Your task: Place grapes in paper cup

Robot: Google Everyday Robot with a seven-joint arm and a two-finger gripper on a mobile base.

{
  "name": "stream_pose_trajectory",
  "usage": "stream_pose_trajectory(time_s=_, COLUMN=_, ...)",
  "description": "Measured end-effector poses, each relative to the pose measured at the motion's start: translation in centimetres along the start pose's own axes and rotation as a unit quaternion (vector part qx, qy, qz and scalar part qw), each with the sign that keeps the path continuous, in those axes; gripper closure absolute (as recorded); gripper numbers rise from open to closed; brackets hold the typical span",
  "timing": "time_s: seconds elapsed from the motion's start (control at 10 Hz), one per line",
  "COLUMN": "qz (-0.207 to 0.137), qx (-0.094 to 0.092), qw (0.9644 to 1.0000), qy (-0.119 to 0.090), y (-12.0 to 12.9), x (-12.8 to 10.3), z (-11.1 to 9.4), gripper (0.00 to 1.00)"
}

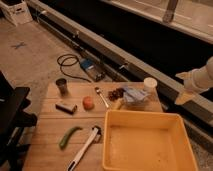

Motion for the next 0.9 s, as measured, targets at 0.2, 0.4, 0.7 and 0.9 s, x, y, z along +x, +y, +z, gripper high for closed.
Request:
stream_pose_trajectory(time_s=0.2, qz=0.0, qx=0.0, qw=1.0, qy=0.0, y=0.0, x=0.0, z=0.0, gripper=0.2)
stream_pose_trajectory(time_s=0.4, qz=0.0, qx=0.0, qw=1.0, qy=0.0, y=0.0, x=0.0, z=0.0, gripper=0.2)
stream_pose_trajectory(time_s=0.7, qz=-0.003, qx=0.001, qw=1.0, qy=-0.003, y=-0.1, x=-0.1, z=-0.1, gripper=0.2)
stream_pose_trajectory(time_s=0.9, qz=-0.023, qx=-0.005, qw=0.9995, qy=-0.023, y=-0.7, x=-1.5, z=0.3, gripper=0.2)
